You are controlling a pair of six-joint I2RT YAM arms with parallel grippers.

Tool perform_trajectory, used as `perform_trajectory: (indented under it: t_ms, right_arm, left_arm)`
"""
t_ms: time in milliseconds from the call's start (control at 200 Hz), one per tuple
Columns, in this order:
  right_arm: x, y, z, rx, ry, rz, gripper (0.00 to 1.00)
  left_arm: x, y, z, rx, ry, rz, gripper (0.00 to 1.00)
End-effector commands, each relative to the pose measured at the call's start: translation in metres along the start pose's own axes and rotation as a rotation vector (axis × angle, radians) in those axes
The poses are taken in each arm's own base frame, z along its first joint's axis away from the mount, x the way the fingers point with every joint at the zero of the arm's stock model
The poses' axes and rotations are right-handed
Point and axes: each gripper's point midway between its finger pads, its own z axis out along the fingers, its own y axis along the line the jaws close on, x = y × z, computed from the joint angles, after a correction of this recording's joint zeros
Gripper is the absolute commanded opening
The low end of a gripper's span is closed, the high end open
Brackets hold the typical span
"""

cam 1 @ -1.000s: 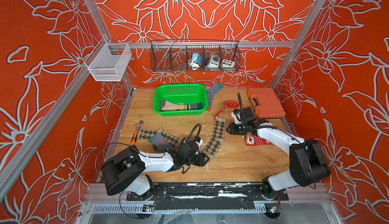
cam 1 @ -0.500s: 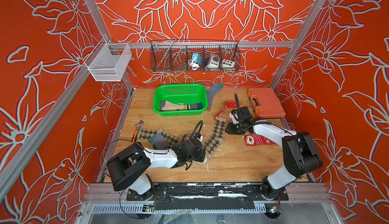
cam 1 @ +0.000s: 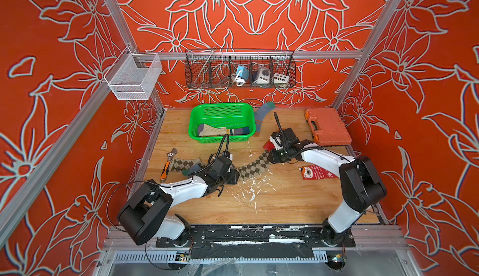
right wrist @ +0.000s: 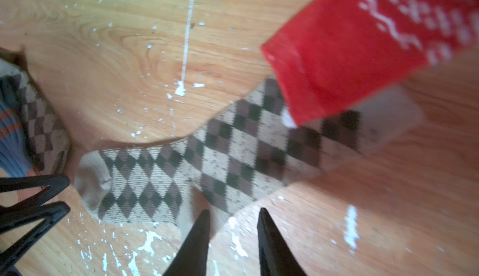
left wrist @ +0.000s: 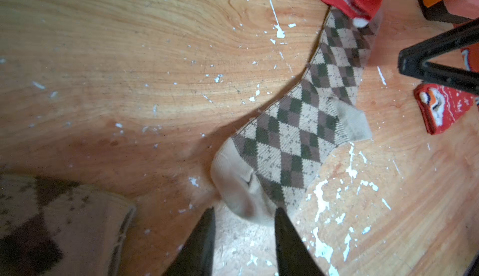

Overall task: Place the socks together as a pair
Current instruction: Adjust the sock at the center of the board.

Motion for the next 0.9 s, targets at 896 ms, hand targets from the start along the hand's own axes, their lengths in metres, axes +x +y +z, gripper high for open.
perform_trajectory:
  t_ms: [896]
  right_arm:
    - [0.119, 0.039, -0.023, -0.181, 0.167, 0.014, 0.29]
  left_arm:
    - [0.001, -0.009, -0.043, 0.099, -0.082, -0.021, 0.50]
